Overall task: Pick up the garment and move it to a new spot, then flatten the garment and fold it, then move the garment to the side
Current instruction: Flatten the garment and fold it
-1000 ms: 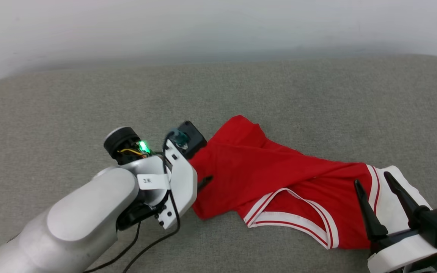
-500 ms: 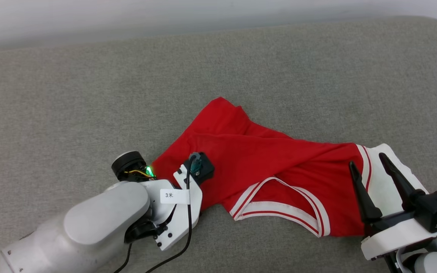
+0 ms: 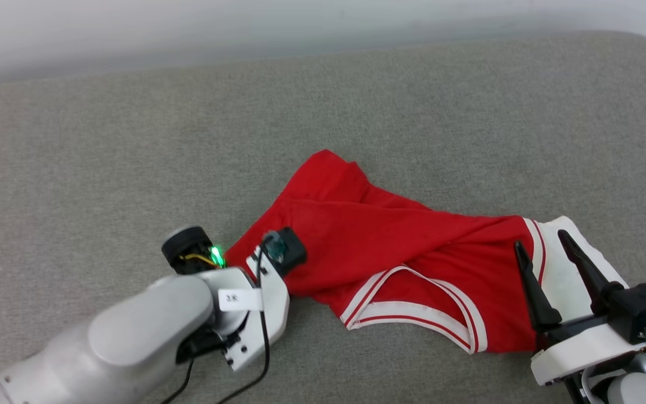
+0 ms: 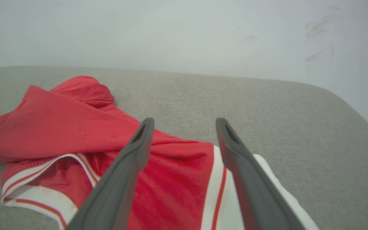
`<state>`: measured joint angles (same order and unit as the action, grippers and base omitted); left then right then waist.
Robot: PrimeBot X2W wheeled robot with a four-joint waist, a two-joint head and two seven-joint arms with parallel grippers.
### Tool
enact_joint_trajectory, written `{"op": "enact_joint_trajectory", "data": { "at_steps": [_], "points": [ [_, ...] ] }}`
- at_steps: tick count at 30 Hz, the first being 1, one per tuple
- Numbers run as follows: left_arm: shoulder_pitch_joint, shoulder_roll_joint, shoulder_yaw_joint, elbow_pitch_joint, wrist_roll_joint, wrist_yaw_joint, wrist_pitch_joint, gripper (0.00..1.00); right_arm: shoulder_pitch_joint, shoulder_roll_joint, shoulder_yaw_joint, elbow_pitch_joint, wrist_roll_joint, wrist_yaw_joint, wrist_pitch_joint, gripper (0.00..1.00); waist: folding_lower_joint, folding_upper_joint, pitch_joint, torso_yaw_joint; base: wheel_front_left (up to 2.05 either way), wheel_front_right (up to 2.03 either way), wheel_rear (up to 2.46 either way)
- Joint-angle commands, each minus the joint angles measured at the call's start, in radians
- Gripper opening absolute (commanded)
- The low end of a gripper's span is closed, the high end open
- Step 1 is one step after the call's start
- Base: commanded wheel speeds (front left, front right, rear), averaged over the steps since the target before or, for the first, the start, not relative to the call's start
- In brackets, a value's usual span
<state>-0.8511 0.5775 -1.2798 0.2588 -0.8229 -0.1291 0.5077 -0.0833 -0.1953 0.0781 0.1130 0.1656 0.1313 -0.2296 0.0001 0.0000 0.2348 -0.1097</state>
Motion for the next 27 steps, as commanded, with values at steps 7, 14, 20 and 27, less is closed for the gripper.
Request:
{"op": "enact_joint_trajectory", "data": {
  "at_steps": [7, 14, 20, 27],
  "points": [
    [-0.091, 0.093, 0.070, -0.077, 0.005, 0.006, -0.173, 0.00, 0.049, 0.006, -0.024, 0.005, 0.009, -0.001, -0.013, 1.00, -0.0001, 0.0000, -0.085, 0.041, 0.00, 0.00, 0.00],
    [-0.173, 0.167, 0.156, -0.195, 0.042, 0.076, -0.223, 0.00, 0.059, 0.004, -0.020, -0.007, 0.008, -0.001, -0.017, 1.00, -0.0001, 0.0000, -0.099, 0.038, 0.00, 0.00, 0.00],
    [-0.235, 0.172, 0.189, -0.258, 0.067, 0.109, -0.213, 0.00, 0.036, 0.012, -0.021, -0.021, 0.005, -0.001, -0.024, 1.00, -0.0001, 0.0000, -0.067, 0.014, 0.00, 0.00, 0.00],
    [-0.365, 0.039, 0.165, -0.167, 0.101, 0.054, -0.187, 0.00, -0.037, 0.034, -0.006, -0.032, -0.005, -0.001, -0.032, 1.00, -0.0001, 0.0000, 0.038, -0.046, 0.00, 0.00, 0.00]
  ]
}}
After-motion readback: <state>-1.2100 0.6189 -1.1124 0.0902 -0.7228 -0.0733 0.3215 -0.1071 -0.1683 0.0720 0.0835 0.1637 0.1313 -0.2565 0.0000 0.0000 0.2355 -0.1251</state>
